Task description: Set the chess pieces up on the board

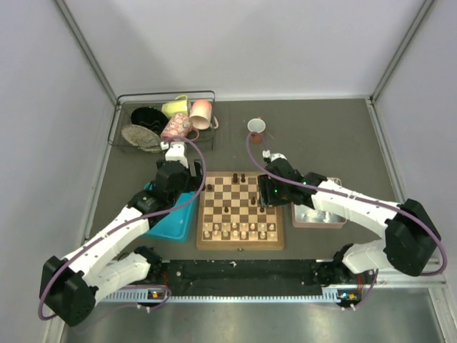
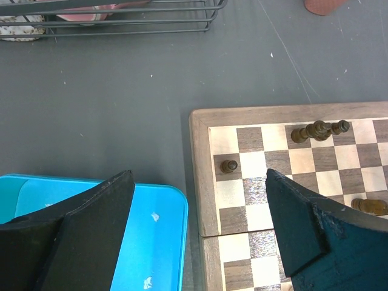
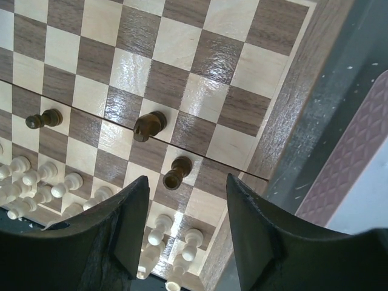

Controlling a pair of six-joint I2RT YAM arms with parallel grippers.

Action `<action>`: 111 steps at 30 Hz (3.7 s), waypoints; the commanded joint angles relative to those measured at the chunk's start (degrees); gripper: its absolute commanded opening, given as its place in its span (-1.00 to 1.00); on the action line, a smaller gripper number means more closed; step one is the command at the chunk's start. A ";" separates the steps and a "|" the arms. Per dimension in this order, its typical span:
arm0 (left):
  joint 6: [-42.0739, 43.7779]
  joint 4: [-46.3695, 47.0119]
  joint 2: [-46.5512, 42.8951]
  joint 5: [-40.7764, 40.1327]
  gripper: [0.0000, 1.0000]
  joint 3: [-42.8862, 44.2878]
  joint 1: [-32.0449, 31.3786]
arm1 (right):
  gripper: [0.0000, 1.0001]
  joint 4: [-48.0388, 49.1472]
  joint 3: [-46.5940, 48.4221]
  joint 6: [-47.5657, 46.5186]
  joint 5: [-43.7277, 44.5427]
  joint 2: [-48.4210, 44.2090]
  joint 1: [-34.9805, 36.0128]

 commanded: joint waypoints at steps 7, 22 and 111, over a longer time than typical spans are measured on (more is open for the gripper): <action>0.62 3.21 -1.79 0.39 0.86 -0.99 -0.20 | -0.06 2.74 0.78 1.75 0.18 4.10 2.28; 1.24 3.65 -2.14 0.39 0.86 -1.61 -0.12 | -0.45 3.80 1.92 2.46 -0.18 7.45 3.07; 1.24 2.60 -3.11 0.22 0.87 -1.70 -0.12 | -0.79 -0.16 5.35 -0.35 6.94 6.39 1.67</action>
